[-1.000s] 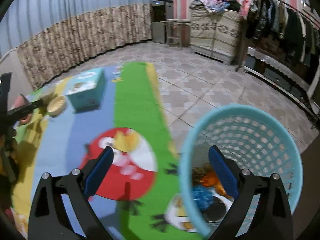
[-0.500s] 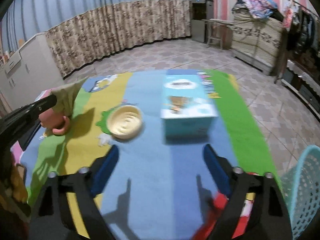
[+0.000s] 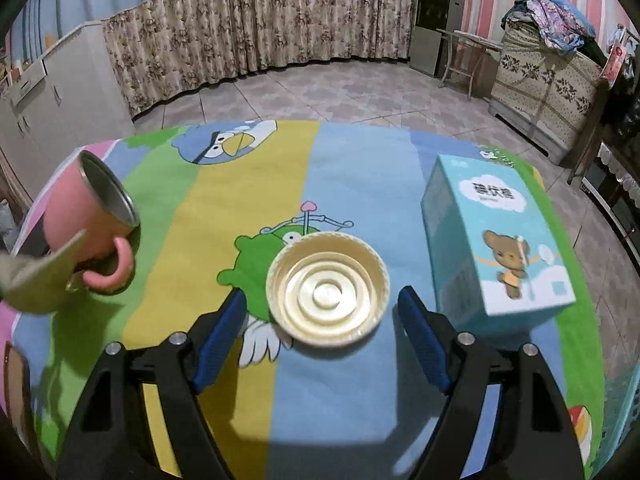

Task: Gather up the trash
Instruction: 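Grasp the beige cloth pouch with the left tool while the right tool grasps the cream round dish, then carry the beige pouch and cream dish in both tools over the basket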

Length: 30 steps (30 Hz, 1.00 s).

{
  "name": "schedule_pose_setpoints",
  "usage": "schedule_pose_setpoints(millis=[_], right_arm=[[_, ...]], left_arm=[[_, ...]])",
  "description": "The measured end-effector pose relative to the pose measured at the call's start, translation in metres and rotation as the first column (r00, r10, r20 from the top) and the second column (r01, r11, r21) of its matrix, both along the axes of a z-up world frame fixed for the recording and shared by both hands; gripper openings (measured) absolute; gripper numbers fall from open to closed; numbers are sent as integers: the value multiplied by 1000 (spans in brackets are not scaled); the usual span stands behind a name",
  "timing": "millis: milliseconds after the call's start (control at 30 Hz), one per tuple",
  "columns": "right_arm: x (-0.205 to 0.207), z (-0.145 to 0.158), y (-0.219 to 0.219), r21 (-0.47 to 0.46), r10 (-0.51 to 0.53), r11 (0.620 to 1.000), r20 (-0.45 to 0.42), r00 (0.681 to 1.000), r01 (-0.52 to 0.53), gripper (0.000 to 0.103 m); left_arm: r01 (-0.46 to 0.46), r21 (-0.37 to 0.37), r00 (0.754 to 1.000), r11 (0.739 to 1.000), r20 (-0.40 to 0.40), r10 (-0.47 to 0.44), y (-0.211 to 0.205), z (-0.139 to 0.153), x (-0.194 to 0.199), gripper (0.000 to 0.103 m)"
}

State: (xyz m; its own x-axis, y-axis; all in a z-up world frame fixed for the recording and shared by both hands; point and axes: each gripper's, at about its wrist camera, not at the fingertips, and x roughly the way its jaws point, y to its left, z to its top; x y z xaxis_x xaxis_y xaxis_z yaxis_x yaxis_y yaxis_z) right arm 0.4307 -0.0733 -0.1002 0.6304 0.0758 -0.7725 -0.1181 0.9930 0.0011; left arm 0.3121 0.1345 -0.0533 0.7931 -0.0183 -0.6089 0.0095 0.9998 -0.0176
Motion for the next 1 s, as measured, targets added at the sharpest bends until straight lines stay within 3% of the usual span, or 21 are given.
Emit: schedule_pose_setpoints(millis=[233,433,733,867,1000], right_arm=[[-24,14,-4,-8,42,999,54,998,-42,61],[-79,47,-38,27,26,999,118,993,-29,61],[-172,98,-140,6,-104,994,209,972,105,61],[-212,116,-200,5,-208,977,242,948,213,61],[-243,114,-259,21,-320,945,261,911,326,61]], left_arm=[[-3,8,1000,1000,-11,3,1,1,-12,1],[34,15,999,999,11,-34,-18,14,-29,1],[121,37,990,992,62,-123,-79,42,-59,1],[182,35,978,983,92,-185,-114,56,-71,1],[241,23,964,970,112,-242,-152,63,-80,1]])
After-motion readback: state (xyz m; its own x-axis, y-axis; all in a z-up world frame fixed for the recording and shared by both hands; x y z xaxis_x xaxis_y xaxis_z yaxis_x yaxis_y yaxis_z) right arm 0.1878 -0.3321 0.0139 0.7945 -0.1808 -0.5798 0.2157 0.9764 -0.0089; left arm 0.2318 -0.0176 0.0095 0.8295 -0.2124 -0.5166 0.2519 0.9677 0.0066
